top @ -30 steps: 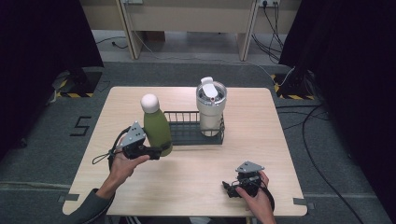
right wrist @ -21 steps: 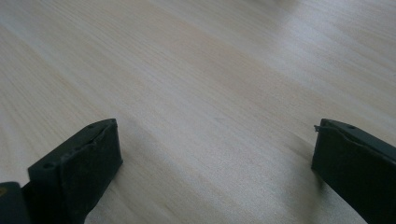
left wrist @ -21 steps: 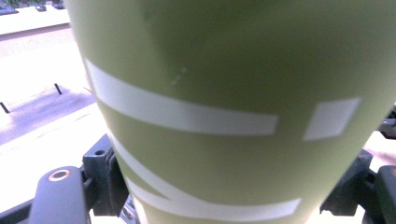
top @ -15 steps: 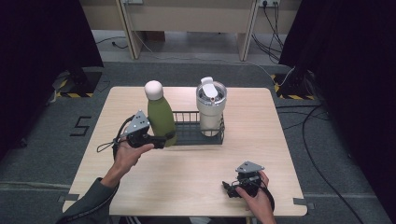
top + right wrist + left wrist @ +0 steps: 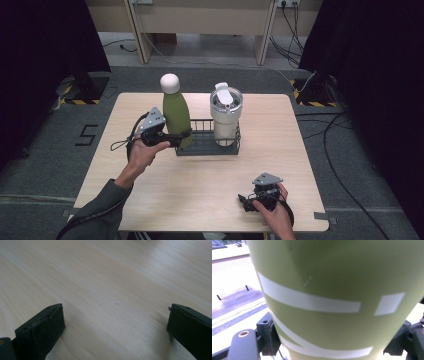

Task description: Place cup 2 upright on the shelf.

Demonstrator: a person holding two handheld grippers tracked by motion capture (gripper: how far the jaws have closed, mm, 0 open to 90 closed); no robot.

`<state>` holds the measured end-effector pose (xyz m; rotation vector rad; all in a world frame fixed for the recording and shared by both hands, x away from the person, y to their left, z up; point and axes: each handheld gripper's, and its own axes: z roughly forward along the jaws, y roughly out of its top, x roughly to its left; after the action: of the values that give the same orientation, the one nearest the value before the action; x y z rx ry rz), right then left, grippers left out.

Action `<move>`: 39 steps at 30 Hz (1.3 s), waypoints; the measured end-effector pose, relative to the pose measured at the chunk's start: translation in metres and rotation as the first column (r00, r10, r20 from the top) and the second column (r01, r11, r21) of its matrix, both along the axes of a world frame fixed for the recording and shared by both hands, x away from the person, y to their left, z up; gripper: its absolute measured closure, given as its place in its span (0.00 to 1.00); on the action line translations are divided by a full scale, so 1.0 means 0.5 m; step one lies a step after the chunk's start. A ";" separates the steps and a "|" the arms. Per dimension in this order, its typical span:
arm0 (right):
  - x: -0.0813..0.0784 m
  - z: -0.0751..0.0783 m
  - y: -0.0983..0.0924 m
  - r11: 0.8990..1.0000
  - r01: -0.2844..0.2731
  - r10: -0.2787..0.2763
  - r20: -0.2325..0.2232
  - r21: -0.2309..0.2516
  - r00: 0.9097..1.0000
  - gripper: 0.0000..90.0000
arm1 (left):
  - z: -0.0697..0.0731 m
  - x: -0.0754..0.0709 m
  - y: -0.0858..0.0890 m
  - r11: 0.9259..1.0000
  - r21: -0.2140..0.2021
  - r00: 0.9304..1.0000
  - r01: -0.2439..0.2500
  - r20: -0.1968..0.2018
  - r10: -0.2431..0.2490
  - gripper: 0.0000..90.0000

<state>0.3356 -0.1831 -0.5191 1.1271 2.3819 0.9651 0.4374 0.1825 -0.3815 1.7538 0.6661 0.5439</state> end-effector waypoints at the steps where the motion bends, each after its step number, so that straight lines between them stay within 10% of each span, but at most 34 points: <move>1: 0.000 0.000 0.000 1.000 0.000 0.000 0.000 0.000 1.000 0.02 | 0.000 0.003 -0.001 1.000 -0.004 1.000 -0.001 -0.002 0.001 0.23; 39: 0.000 0.000 0.000 1.000 -0.002 0.002 0.000 -0.004 1.000 0.02 | -0.041 0.107 -0.041 0.998 -0.028 0.998 -0.050 -0.041 0.049 0.23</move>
<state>0.3358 -0.1832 -0.5190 1.1236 2.3841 0.9609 0.4910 0.1622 -0.4018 1.7283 0.7446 0.5312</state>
